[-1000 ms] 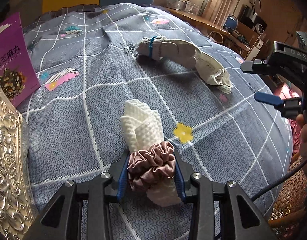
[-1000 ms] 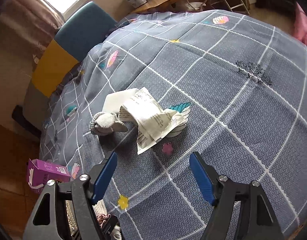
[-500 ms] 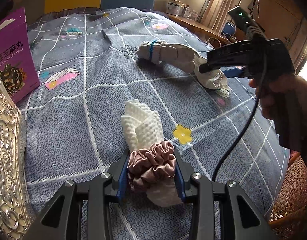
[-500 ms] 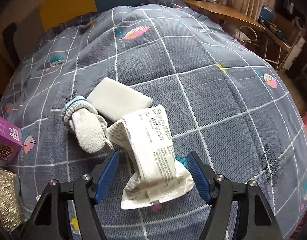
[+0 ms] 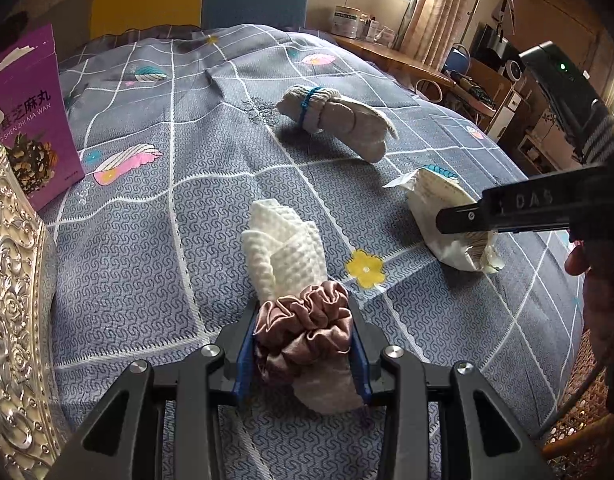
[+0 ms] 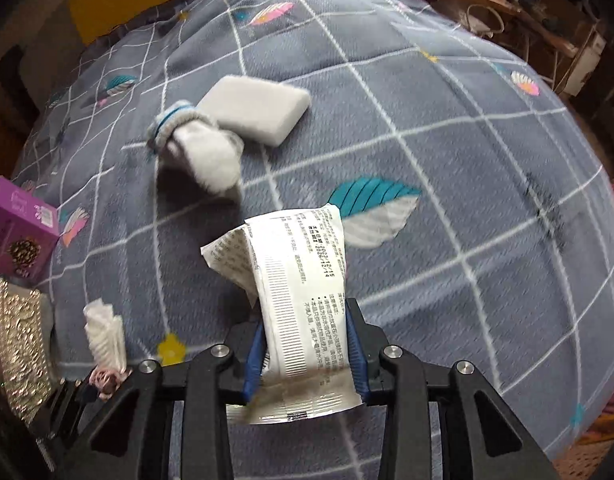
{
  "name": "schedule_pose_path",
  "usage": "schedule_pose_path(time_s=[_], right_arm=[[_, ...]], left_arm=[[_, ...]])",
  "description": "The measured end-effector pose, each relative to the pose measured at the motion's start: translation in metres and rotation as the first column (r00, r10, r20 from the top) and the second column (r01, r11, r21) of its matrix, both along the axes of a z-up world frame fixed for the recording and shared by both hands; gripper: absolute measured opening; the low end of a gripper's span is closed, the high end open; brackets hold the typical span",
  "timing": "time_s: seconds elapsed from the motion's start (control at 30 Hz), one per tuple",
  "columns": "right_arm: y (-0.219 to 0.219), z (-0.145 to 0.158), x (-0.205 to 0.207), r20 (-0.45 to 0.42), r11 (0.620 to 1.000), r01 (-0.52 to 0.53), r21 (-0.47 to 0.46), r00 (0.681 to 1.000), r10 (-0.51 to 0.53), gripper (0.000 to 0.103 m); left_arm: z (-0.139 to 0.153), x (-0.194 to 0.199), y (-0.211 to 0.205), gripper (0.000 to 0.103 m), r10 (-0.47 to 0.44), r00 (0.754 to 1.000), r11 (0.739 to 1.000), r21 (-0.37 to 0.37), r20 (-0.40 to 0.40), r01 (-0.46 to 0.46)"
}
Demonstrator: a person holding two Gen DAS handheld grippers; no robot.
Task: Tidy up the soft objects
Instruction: 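Carry the waffle cloth bundle over the gold tray with the left tool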
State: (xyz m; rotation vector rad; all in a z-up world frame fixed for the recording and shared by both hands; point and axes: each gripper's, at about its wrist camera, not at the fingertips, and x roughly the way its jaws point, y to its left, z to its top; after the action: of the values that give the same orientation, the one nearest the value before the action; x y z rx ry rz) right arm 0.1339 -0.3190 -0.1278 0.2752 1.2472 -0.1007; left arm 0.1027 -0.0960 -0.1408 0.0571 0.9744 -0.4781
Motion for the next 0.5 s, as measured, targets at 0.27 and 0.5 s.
schedule_pose_path(time_s=[0.27,0.5], right_arm=[[-0.001,-0.010,0.002,0.006,1.000,0.006,0.024,1.000,-0.006,0.042],[0.005,-0.012,0.004,0.011,1.000,-0.020,-0.003,1.000,0.020,0.042]], left_arm=[[0.001,0.000,-0.004,0.039,-0.003,1.000,0.999,0.035,0.008,0.003],[0.016,0.008,-0.014,0.037,-0.010,0.999,0.997,0.076,-0.034,0.013]])
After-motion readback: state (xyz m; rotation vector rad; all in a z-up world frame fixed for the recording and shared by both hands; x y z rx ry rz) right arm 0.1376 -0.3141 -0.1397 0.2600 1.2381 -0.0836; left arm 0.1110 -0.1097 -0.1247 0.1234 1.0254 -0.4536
